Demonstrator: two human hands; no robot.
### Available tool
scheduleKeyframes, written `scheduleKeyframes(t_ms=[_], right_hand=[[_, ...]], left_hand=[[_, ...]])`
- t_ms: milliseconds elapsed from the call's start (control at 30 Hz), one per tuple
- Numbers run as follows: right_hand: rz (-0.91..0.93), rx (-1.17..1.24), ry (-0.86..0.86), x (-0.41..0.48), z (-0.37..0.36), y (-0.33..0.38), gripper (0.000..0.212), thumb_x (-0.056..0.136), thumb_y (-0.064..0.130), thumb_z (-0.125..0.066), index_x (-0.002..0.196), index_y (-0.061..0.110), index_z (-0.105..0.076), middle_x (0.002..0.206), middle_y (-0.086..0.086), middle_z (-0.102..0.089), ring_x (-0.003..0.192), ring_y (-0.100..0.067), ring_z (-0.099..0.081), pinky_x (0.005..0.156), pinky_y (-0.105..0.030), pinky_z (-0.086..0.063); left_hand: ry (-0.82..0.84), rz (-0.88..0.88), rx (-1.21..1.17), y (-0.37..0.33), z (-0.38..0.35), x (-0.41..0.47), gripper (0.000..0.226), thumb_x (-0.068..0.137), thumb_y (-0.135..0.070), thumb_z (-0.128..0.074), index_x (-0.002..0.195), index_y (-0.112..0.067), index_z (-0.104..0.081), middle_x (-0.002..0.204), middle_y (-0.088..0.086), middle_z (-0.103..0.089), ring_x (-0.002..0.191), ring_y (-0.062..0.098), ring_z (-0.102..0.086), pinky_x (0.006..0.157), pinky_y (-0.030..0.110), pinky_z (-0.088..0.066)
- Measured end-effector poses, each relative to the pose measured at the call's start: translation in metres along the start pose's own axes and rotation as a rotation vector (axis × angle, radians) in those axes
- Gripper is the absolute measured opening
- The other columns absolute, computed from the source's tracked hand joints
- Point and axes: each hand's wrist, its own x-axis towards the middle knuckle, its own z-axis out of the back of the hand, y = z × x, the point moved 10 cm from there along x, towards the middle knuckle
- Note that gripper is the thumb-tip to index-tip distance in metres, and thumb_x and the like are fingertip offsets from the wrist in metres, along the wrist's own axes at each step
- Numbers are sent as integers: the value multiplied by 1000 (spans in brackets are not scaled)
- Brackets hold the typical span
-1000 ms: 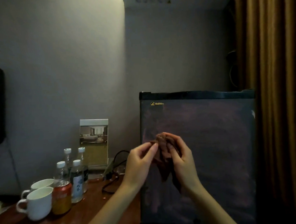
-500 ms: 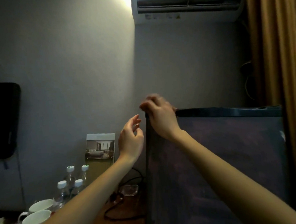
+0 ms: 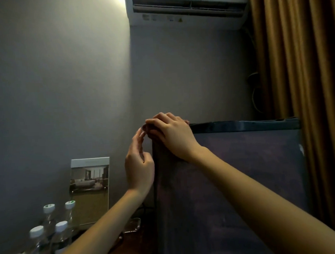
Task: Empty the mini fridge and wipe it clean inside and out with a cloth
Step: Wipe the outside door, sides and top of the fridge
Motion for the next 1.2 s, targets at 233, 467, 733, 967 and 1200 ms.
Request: scheduleKeyframes(t_ms=[233,467,733,967,1200], right_hand=[[-135,-50,-74,-55,53,-83,39,96,35,-37,116,18,-66,109,-1,-66,99,-23,-60,82,-37,-48],[-376,-103,-219,-76,68,-106,28,98,26,-41,106,16,-65,100,-7,-63,95,-29,-55,87,-38,-37],[-256,-93,-111,-34,13,-30,37,98,34,-35,113,15,-63,108,-5,-63,102,-26,-57,90,-39,-42],[-242,-182,-94,-86,72,-119,36,93,20,-40,123,20,-60,111,-4,-62,102,-26,-55,90,-38,-41],[-502,-279,-167,-153,126,-203,27,95,17,-46,116,12,-62,106,-12,-61,100,-33,-55,90,-43,-41]], left_hand=[[105,-156,108,-25,-36,18,50,92,-6,-38,142,-12,-42,149,2,-41,139,12,-34,116,24,-26],[82,-231,256,-33,-35,28,33,92,3,-40,117,-12,-57,122,2,-53,101,-2,-44,77,-1,-29],[123,-307,423,-40,-34,26,27,97,-4,-42,122,-10,-52,124,5,-52,102,19,-55,77,23,-37],[86,-299,526,-45,-34,24,38,84,1,-52,120,-12,-57,123,6,-57,117,28,-52,111,51,-32],[311,-462,618,-88,-130,-11,46,86,-11,-58,131,-9,-55,125,5,-59,122,23,-51,121,37,-12]])
